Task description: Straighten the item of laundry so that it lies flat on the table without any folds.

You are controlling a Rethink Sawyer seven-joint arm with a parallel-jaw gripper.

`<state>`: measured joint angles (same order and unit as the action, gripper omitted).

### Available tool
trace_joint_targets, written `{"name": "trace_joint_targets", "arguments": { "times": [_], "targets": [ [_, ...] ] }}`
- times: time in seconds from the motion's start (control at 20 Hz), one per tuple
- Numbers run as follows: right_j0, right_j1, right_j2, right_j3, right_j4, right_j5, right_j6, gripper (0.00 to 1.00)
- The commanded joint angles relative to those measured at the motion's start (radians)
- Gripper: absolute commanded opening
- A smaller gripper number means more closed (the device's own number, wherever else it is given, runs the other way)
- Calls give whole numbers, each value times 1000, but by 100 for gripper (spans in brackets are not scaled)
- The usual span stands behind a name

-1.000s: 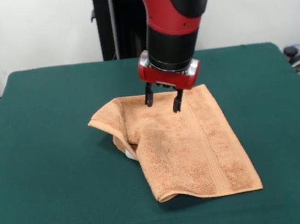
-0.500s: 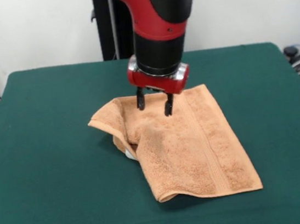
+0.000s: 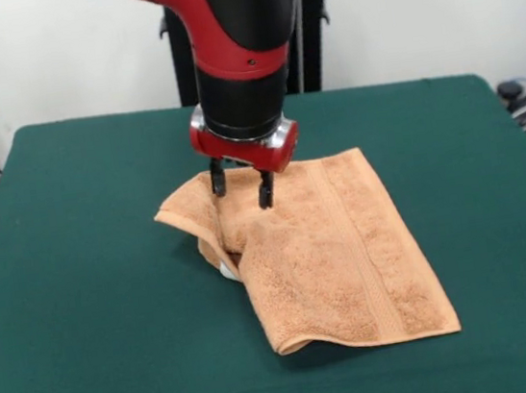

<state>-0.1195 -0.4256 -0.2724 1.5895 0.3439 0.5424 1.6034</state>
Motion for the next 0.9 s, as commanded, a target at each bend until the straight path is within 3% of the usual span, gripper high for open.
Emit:
{"name": "trace_joint_targets", "arguments": {
  "times": [0.05,0.7,0.9],
  "targets": [
    [-21,-12,146,13,-28,-45,87,100],
    [-33,13,135,-56,-32,3,80,100],
    [-75,21,149,-64,-51,-2,32,100]
  ]
}}
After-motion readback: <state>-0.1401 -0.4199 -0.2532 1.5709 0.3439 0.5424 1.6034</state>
